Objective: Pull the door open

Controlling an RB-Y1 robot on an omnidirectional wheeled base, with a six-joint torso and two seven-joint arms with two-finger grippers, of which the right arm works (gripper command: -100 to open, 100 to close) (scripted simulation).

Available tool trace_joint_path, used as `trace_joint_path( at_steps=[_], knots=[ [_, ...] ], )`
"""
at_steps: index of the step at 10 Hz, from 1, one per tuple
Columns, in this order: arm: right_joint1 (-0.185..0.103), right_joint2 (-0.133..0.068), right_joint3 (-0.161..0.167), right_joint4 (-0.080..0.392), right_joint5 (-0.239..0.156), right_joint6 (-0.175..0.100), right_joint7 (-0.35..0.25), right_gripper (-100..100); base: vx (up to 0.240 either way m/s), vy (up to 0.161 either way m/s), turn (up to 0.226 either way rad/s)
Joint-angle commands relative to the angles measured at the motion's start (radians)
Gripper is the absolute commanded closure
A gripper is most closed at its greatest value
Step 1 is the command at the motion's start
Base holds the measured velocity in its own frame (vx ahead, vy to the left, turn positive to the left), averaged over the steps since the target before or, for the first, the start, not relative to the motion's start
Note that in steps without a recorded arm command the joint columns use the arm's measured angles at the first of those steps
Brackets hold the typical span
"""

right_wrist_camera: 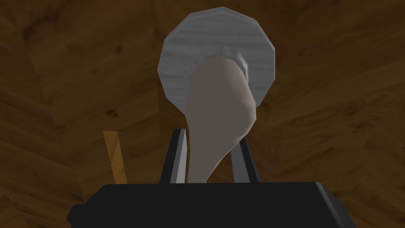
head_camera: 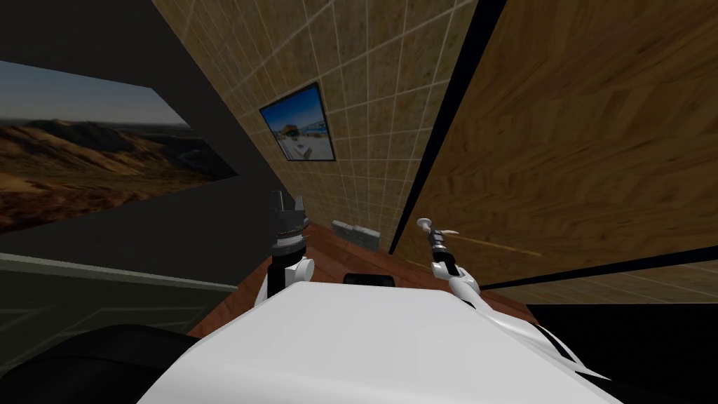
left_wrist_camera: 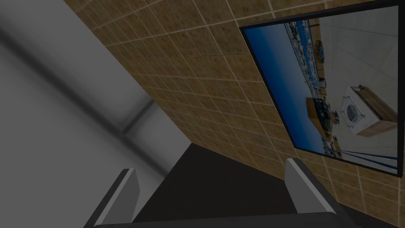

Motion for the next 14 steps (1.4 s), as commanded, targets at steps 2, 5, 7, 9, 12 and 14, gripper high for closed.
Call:
trace_joint_path(
  at_steps=[2, 5, 7, 9, 12, 14],
  knots=[
    [0.006, -0.016, 0.028, 0.008, 0.014, -0.022, -0.033, 100, -0.211, -0.045, 0.118],
    [0.016, -0.032, 0.058, 0.005, 0.029, -0.036, -0.068, 100, -0.222, -0.055, 0.119],
    [0.024, -0.035, 0.072, 0.006, 0.038, -0.043, -0.084, 100, -0.119, -0.024, 0.049],
    [0.031, -0.044, 0.089, 0.001, 0.05, -0.056, -0.106, 100, -0.238, -0.061, 0.097],
    [0.048, -0.066, 0.126, -0.011, 0.076, -0.084, -0.152, 100, -0.253, -0.077, 0.095],
    [0.052, -0.065, 0.131, -0.018, 0.078, -0.08, -0.155, 100, -0.198, -0.041, 0.057]
  ],
)
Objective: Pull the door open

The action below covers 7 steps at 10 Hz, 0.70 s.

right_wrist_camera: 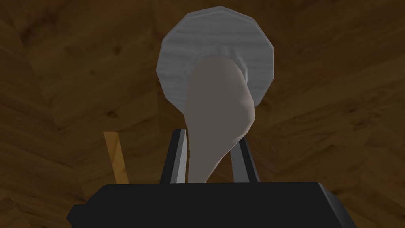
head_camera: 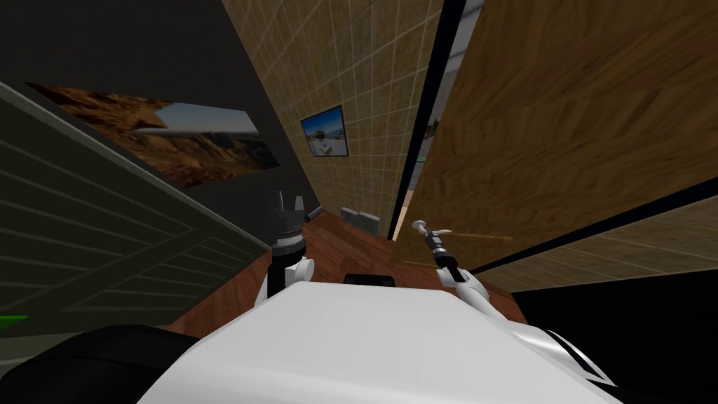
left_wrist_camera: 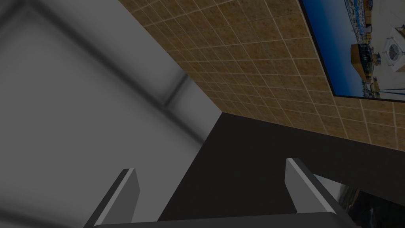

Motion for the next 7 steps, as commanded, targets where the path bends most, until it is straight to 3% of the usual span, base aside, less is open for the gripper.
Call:
trace_joint_path(
  at_steps=[1, 7],
  knots=[
    [0.016, -0.016, 0.014, -0.005, 0.013, -0.026, -0.025, 100, -0.179, -0.055, 0.117],
    [0.075, -0.074, 0.065, -0.024, 0.063, -0.121, -0.117, 100, -0.235, -0.085, 0.105]
  ],
)
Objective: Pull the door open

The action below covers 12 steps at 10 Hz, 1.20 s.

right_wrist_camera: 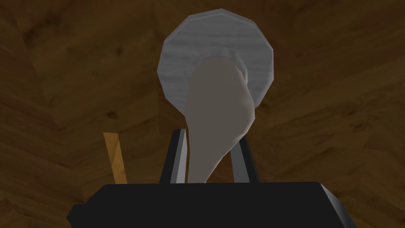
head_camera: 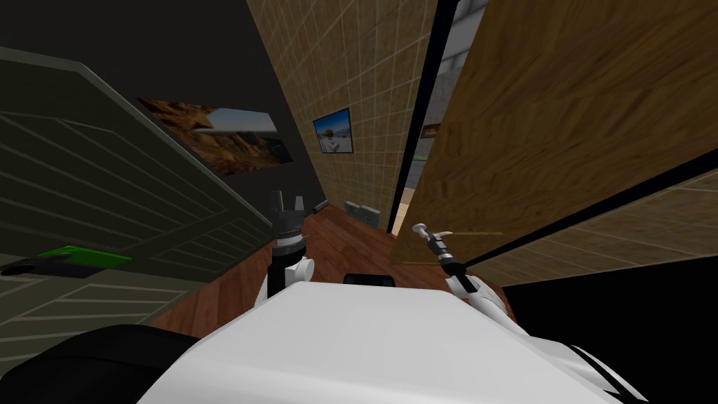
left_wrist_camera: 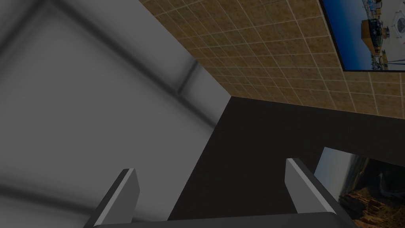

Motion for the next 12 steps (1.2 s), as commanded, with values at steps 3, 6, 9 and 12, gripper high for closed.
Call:
trace_joint_path(
  at_steps=[3, 6, 9, 12],
  knots=[
    [0.028, -0.02, 0.006, 0.012, 0.012, -0.052, -0.025, 100, -0.154, -0.059, 0.122],
    [0.054, -0.045, 0.01, 0.021, 0.023, -0.108, -0.05, 100, -0.201, -0.086, 0.148],
    [0.082, -0.072, 0.013, 0.032, 0.035, -0.168, -0.077, 100, -0.185, -0.085, 0.131],
    [0.082, -0.074, 0.016, 0.051, 0.04, -0.187, -0.081, 100, -0.143, -0.07, 0.123]
  ],
)
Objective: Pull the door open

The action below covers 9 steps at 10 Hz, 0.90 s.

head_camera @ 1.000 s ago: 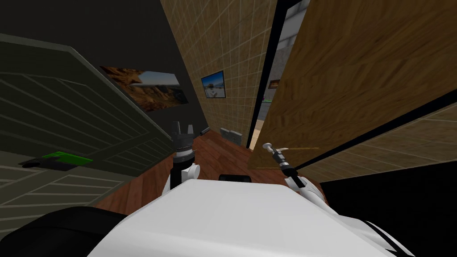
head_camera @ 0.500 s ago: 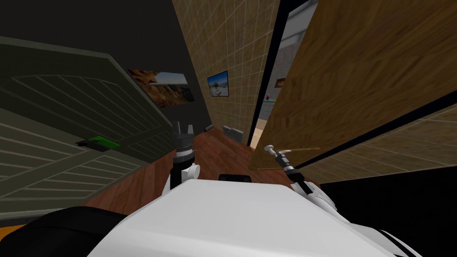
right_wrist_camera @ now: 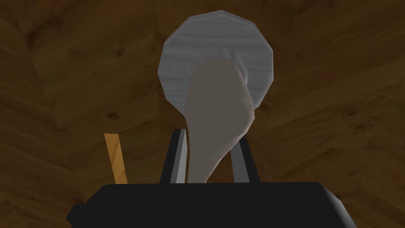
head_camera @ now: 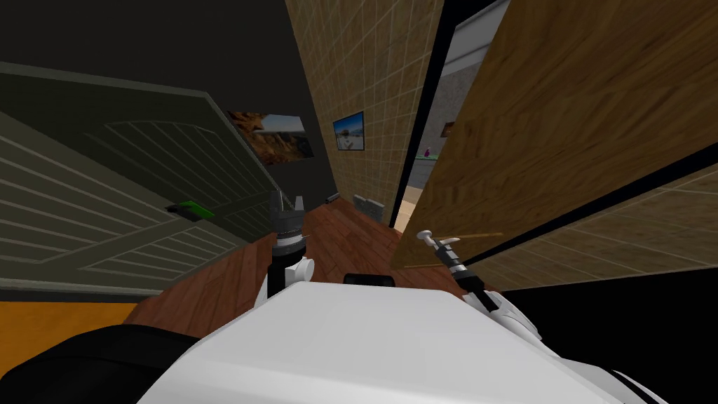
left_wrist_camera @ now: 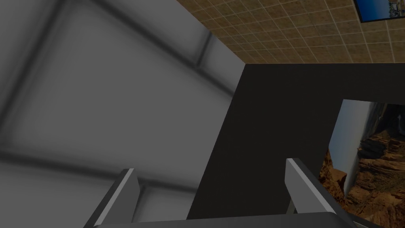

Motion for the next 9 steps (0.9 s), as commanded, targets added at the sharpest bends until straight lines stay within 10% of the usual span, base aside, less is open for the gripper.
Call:
trace_joint_path(
  at_steps=[1, 9],
  knots=[
    [0.012, -0.008, -0.002, 0.001, 0.003, -0.022, -0.004, 100, -0.205, -0.108, 0.19],
    [0.038, -0.03, -0.001, 0.033, 0.016, -0.098, -0.023, 100, -0.168, -0.076, 0.128]
  ],
)
